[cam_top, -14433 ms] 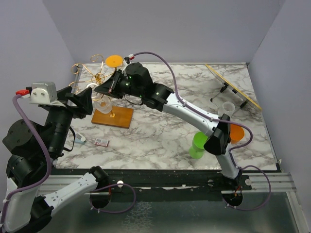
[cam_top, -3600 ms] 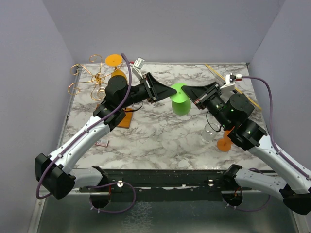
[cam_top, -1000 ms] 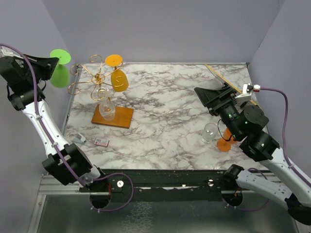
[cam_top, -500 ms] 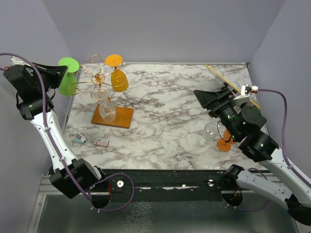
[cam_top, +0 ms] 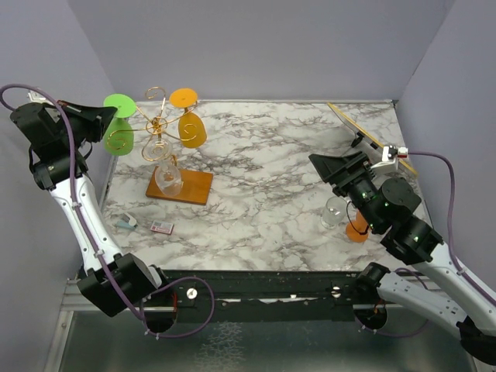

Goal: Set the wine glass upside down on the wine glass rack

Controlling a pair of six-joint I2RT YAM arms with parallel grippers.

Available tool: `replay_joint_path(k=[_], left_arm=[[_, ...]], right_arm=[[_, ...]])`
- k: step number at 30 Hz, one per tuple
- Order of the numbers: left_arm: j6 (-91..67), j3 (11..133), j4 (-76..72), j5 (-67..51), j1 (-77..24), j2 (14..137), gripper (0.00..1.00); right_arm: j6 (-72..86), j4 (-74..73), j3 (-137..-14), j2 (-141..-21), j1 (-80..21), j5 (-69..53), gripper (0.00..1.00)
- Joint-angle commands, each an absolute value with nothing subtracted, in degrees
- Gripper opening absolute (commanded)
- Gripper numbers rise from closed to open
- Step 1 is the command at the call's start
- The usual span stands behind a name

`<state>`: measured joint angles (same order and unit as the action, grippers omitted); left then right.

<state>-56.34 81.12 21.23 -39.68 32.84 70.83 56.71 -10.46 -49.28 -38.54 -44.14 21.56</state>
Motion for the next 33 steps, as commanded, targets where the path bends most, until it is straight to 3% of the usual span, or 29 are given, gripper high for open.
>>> replay_joint_path(k=[1, 16, 33], left_arm=[[-57.4, 81.6, 21.6, -42.0, 32.1, 69.9, 0.00], [-58.3, 81.9, 18.0, -47.6, 28.9, 75.0, 0.00], [-59.1, 84.4, 13.2, -35.9, 28.6, 78.9, 0.00]], right_arm=[[57.8, -11.9, -48.6, -37.8, -44.0, 21.5, 0.77], [58.7, -10.5, -48.6, -38.4, -44.0, 21.3, 0.77], [58.3, -10.3, -49.8, -38.4, -44.0, 22.0, 0.76]])
